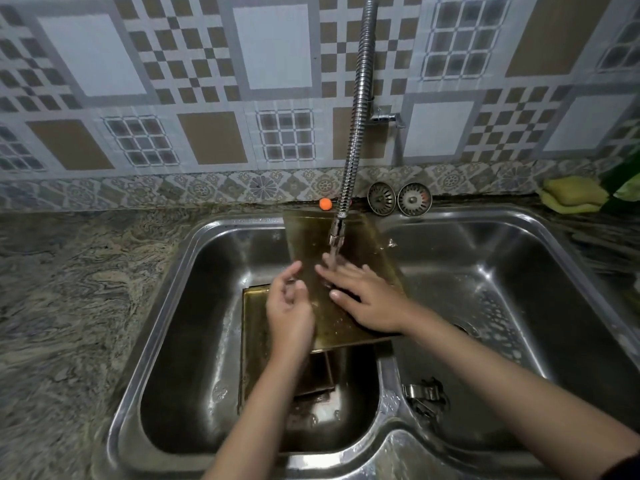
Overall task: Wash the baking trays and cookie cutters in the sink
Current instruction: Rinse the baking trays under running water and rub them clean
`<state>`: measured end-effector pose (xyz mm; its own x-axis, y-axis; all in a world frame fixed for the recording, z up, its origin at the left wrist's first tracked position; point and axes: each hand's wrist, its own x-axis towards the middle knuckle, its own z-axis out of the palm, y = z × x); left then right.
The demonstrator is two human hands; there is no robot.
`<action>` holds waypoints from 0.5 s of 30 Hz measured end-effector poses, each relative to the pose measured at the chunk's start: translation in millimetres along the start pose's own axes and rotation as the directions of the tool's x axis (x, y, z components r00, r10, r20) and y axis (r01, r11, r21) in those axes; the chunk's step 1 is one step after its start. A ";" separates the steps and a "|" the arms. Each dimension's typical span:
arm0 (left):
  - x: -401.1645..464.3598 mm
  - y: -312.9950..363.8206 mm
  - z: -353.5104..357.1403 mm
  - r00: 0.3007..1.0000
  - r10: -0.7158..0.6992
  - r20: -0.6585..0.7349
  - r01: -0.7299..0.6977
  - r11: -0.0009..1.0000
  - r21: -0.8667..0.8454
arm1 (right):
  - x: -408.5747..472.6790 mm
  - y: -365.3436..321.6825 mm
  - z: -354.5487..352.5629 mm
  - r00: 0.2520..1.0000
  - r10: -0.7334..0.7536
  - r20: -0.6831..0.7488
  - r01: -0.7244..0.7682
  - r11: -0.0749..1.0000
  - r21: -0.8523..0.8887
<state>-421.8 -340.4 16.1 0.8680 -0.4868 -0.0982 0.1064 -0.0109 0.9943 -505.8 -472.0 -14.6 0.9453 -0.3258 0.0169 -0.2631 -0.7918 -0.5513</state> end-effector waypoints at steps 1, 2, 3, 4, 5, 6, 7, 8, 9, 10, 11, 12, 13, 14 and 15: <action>2.9 -0.3 -5.1 1.000 0.004 0.001 -0.004 1.000 0.018 | 1.9 7.5 -2.1 0.996 0.093 -0.016 -0.093 0.995 -0.037; 1.2 0.6 -5.7 0.999 0.026 0.026 -0.027 0.999 0.044 | 5.6 10.2 -5.8 0.973 0.228 -0.047 -0.229 0.973 -0.028; -4.2 1.2 -2.5 0.996 0.057 0.068 -0.062 0.996 0.065 | 10.7 8.7 -9.0 0.930 0.356 -0.090 -0.357 0.934 0.008; -10.8 -0.2 2.3 0.990 0.083 0.114 -0.092 0.993 0.076 | 16.5 4.7 -9.2 0.893 0.425 -0.147 -0.424 0.905 0.044; -16.4 -2.1 6.4 0.985 0.100 0.142 -0.112 0.991 0.079 | 21.5 -2.9 -7.9 0.887 0.411 -0.208 -0.406 0.911 0.069; -18.8 -3.9 8.1 0.984 0.108 0.142 -0.120 0.990 0.076 | 23.9 -10.7 -5.8 0.913 0.331 -0.238 -0.318 0.944 0.091; -17.6 -5.0 6.0 0.988 0.102 0.119 -0.111 0.992 0.066 | 22.9 -17.2 -2.7 0.952 0.216 -0.216 -0.193 0.973 0.123; -12.7 -5.4 0.6 0.993 0.077 0.085 -0.082 0.995 0.052 | 17.4 -21.9 0.4 0.981 0.113 -0.156 -0.087 0.982 0.165; -5.9 -5.9 -7.4 0.998 0.040 0.048 -0.041 0.999 0.035 | 7.7 -22.9 3.4 0.996 0.037 -0.082 -0.021 0.981 0.192; 1.2 -7.5 -17.4 1.000 0.010 0.015 -0.010 1.000 0.022 | -3.2 -20.2 4.5 1.000 -0.012 -0.019 0.015 0.984 0.179; 7.5 -9.1 -27.5 1.000 0.001 -0.007 -0.001 1.000 0.022 | -12.8 -13.1 3.6 1.000 -0.024 0.005 0.023 0.994 0.108; 12.1 -10.4 -37.0 1.000 0.006 -0.019 -0.005 0.999 0.035 | -20.2 -4.0 1.5 1.000 0.014 -0.015 -0.014 1.000 0.001; 15.0 -11.5 -44.4 1.000 0.009 -0.026 -0.008 0.999 0.043 | -26.6 2.9 -3.1 0.993 0.088 -0.073 -0.093 0.992 -0.080; 17.7 -13.6 -49.2 0.999 0.001 -0.032 0.000 1.000 0.030 | -31.7 6.3 -9.5 0.974 0.183 -0.135 -0.195 0.977 -0.084; 19.5 -16.1 -51.8 0.999 -0.025 -0.032 0.025 1.000 -0.002 | -34.8 7.4 -15.9 0.948 0.272 -0.162 -0.275 0.961 0.004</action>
<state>-381.4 -304.5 -4.1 0.8802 -0.4579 -0.1248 0.1294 -0.0214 0.9914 -543.7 -474.7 -6.1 0.7935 -0.6086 0.0015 -0.5124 -0.6693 -0.5380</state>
